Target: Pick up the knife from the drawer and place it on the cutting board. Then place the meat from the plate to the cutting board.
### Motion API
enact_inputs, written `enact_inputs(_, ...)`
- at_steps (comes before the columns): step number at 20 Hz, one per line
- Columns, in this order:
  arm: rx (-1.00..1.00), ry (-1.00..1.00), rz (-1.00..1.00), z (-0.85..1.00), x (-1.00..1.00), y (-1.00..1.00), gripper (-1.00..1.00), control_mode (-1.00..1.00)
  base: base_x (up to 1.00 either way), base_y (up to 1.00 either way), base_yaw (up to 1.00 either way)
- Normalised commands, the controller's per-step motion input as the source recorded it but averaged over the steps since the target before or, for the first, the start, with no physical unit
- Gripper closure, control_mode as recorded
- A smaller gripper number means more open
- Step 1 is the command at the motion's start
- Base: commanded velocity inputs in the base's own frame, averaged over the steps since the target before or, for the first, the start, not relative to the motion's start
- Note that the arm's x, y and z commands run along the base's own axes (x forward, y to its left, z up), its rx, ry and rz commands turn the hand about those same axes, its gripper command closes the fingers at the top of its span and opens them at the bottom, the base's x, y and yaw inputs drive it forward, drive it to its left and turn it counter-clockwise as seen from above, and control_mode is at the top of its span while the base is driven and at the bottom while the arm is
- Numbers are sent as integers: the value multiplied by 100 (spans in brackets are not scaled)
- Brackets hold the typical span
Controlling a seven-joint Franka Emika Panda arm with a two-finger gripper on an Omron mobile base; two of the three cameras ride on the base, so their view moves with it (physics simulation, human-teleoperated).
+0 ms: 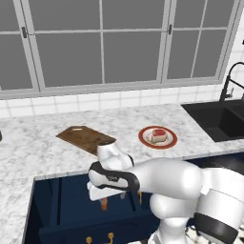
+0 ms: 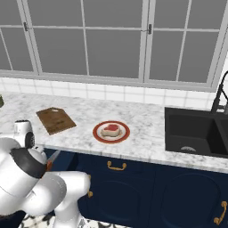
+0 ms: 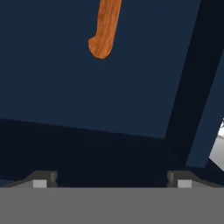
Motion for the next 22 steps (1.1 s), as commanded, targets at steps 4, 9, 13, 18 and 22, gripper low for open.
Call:
enact_inputs(4, 0, -4, 0, -1, 46, 0, -100, -100, 0, 0, 0)
enact_inputs(9, 6, 0, 0, -17, 51, 0, -100, -100, 0, 0, 0)
enact_inputs(13, 2, 0, 0, -31, 56, 0, -100, -100, 0, 0, 0)
enact_inputs(18, -4, -2, 0, -33, 33, 40, -100, -100, 0, 0, 0)
enact_inputs(22, -9, -5, -3, -28, 16, 60, -100, -100, 0, 0, 0)
